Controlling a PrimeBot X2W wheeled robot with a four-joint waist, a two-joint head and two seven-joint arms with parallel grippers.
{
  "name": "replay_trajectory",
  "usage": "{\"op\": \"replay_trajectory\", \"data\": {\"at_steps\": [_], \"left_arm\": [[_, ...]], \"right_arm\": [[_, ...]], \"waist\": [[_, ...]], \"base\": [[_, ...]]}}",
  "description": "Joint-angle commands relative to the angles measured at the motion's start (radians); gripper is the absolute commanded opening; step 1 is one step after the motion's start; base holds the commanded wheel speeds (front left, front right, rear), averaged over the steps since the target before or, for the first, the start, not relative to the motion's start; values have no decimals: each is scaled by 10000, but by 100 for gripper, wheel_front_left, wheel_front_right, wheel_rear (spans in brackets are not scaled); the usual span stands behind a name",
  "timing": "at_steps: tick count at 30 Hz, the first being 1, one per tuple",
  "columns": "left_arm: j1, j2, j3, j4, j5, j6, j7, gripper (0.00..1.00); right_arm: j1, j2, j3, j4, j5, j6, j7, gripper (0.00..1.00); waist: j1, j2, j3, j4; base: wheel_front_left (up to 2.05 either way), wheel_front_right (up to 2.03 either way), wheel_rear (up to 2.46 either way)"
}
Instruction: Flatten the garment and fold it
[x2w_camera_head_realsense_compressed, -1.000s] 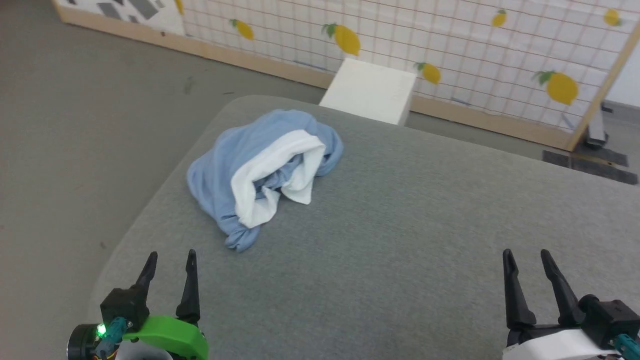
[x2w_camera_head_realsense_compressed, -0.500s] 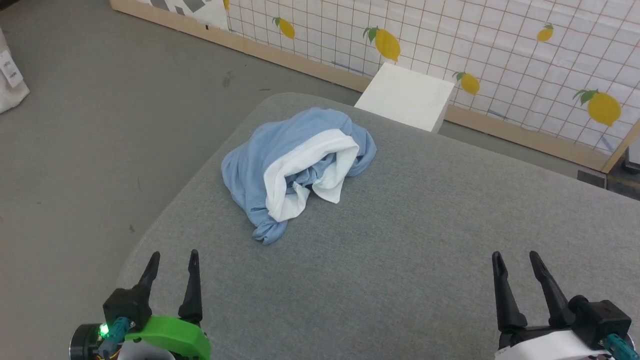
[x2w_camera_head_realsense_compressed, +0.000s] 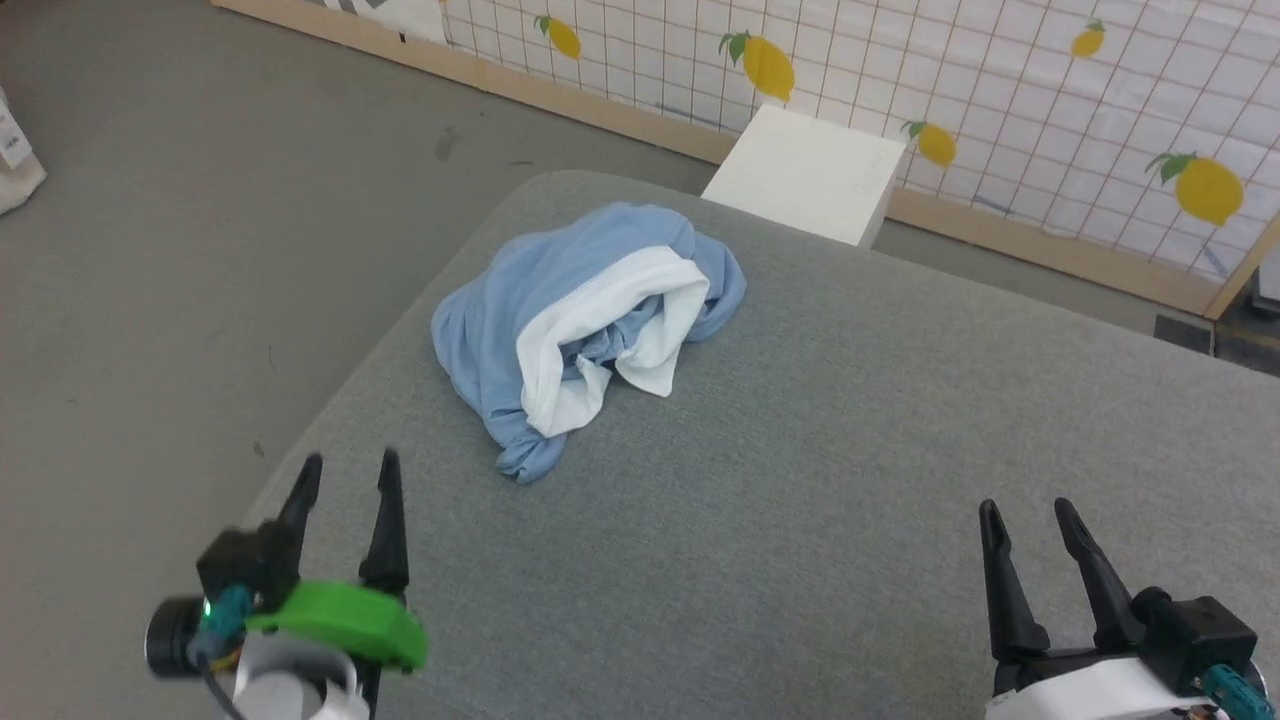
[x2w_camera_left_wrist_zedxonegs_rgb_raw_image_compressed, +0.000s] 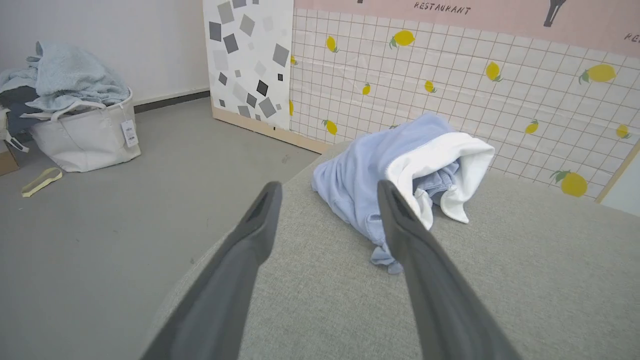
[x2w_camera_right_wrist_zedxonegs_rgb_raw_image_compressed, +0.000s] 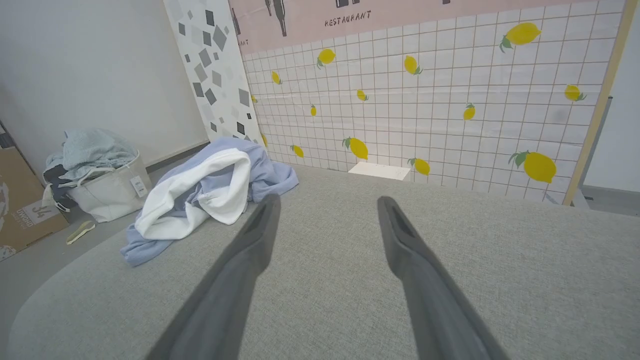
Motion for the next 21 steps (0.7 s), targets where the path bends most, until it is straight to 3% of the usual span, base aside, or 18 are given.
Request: {"op": "replay_trajectory", "data": {"at_steps": [1, 13, 19, 21], "left_arm": [[-502, 30, -48, 79, -86, -77, -26, 100], [-4984, 596, -225, 2985, -999, -601, 304, 100], [-7276, 1030, -862, 4924, -1889, -687, 2081, 100], [-7903, 1224, -1507, 5457, -2209, -691, 3288, 100]], "right_arm": [[-230, 3, 27, -57, -91, -15, -59, 100], [-1182, 3, 276, -359, -832, -15, 174, 100], [-1426, 3, 148, -665, -1076, -15, 350, 100], [-1445, 3, 111, -759, -1112, -15, 374, 100]], "waist": [[-1, 41, 170, -73], [-1, 41, 1881, -1285], [-1, 41, 2675, -2122], [-1, 41, 2903, -2389]], "base": [[0, 0, 0], [0, 0, 0], [0, 0, 0], [0, 0, 0]]}}
